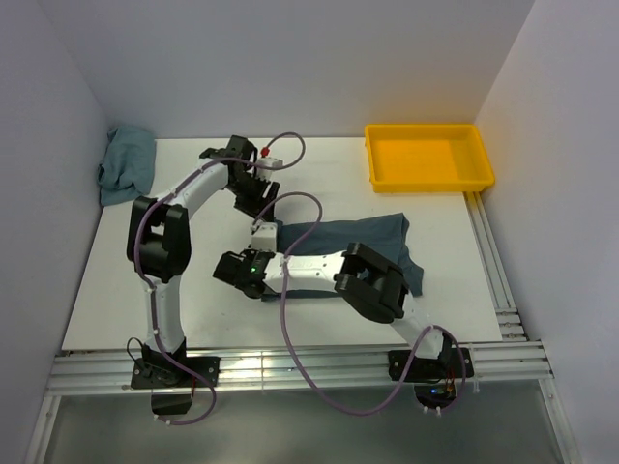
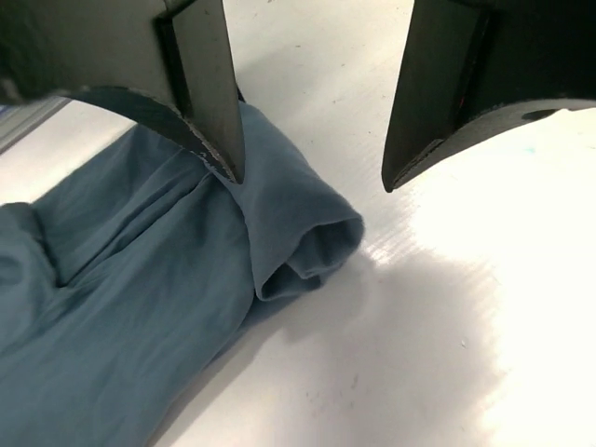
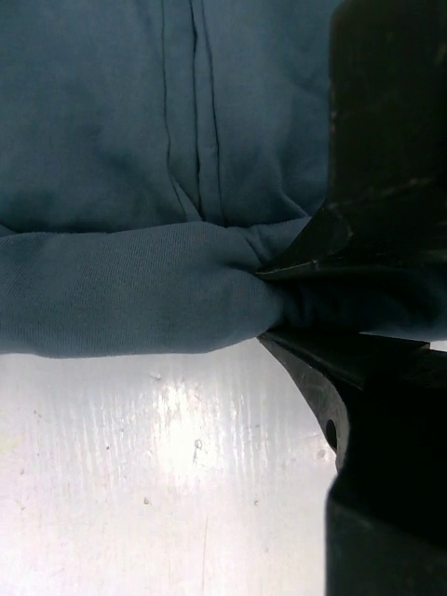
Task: Roll the t-shirts
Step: Roll the tshirt
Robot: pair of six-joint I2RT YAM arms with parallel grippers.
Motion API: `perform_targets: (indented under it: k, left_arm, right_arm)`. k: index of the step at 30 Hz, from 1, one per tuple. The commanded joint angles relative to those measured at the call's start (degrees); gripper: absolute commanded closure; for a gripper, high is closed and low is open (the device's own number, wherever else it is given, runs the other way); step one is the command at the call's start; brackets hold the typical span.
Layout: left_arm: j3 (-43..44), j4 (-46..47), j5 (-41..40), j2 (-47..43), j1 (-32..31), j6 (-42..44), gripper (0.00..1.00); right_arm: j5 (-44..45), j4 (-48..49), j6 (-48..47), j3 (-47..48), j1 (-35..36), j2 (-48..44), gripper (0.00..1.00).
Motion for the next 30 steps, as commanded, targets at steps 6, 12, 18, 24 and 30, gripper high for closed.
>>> perform_targets:
  k: [6, 12, 18, 24, 30]
  left_arm:
    - [0.43, -1.23, 13.63, -4.96, 6.49, 3.67, 0.31]
    - [-8.71, 2.98, 20.58, -7.86, 8.61, 7.36, 0.25]
    - [-14.42, 8.16, 24.80, -6.20, 8.87, 6.40, 0.23]
    - [-16.36, 13.71, 23.76, -2.59, 8.87, 3.33, 0.22]
    - [-17.33, 17.49, 20.06, -1.01, 8.79, 0.42, 0.26]
  right_arm:
    - [-16.93, 32.04, 0.54, -25.79, -3.97, -12.73, 0.70]
    - [-33.64, 66.67, 5.63, -45.05, -10.65, -16.35, 0.70]
    - [-39.62, 81.98, 8.35, -49.10, -12.15, -13.28, 0.71]
    - [-42.62, 92.09, 12.22, -50.60, -12.15, -9.76, 0.71]
    - [-43.85, 100.63, 15.57, -54.47, -12.50, -8.09, 0.71]
